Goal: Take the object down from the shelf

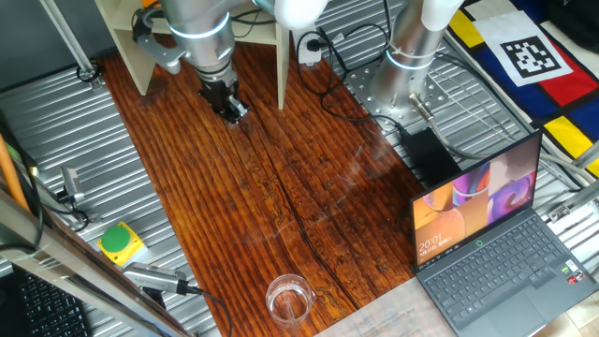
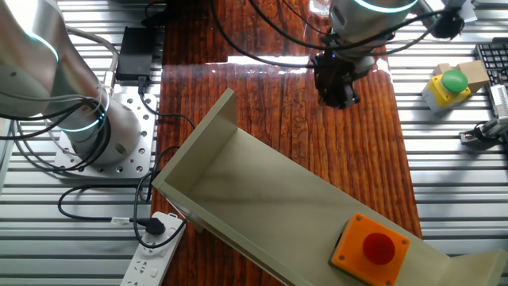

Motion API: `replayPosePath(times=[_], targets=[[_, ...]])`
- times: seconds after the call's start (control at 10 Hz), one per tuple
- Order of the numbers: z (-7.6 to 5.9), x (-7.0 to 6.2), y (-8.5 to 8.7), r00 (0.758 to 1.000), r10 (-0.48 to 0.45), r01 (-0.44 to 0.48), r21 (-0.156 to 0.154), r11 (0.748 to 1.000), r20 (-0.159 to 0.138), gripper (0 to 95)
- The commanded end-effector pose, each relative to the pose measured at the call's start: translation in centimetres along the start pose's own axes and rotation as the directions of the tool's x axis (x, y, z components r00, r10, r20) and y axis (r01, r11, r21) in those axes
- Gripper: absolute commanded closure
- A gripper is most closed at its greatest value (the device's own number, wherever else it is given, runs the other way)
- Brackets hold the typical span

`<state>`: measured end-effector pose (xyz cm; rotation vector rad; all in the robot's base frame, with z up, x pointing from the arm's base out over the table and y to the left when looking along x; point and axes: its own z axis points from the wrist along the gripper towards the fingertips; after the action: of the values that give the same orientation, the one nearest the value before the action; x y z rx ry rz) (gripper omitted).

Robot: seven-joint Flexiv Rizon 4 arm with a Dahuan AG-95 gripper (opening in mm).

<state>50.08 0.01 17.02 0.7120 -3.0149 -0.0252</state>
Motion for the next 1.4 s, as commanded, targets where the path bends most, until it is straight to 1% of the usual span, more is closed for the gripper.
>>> replayPosePath(times=[0.1,0.2,0.3,0.4,0.6,0.7,0.9,1.2,1.3,1.4], targets=[[-0.1,0.1,0.1,0.992,-0.122,0.121,-0.02,0.992,-0.034,95.0],[-0.1,0.1,0.0,0.99,-0.132,0.131,-0.027,0.991,-0.045,95.0],[-0.1,0.1,0.0,0.988,-0.148,0.147,-0.032,0.989,-0.049,95.0],[-0.2,0.1,0.1,0.985,-0.169,0.168,-0.032,0.985,-0.044,95.0],[-0.1,0.0,0.1,0.985,-0.17,0.169,-0.034,0.985,-0.035,95.0],[-0.2,0.1,0.2,0.982,-0.186,0.185,-0.036,0.982,-0.026,95.0],[-0.7,0.0,0.5,0.979,-0.197,0.196,-0.027,0.98,-0.047,95.0],[-0.6,-0.2,0.7,0.983,-0.179,0.178,-0.027,0.984,-0.049,95.0],[-0.6,-0.4,1.0,0.983,-0.178,0.176,-0.03,0.984,-0.048,95.0],[-0.6,-0.6,1.2,0.985,-0.165,0.163,-0.025,0.986,-0.054,95.0]])
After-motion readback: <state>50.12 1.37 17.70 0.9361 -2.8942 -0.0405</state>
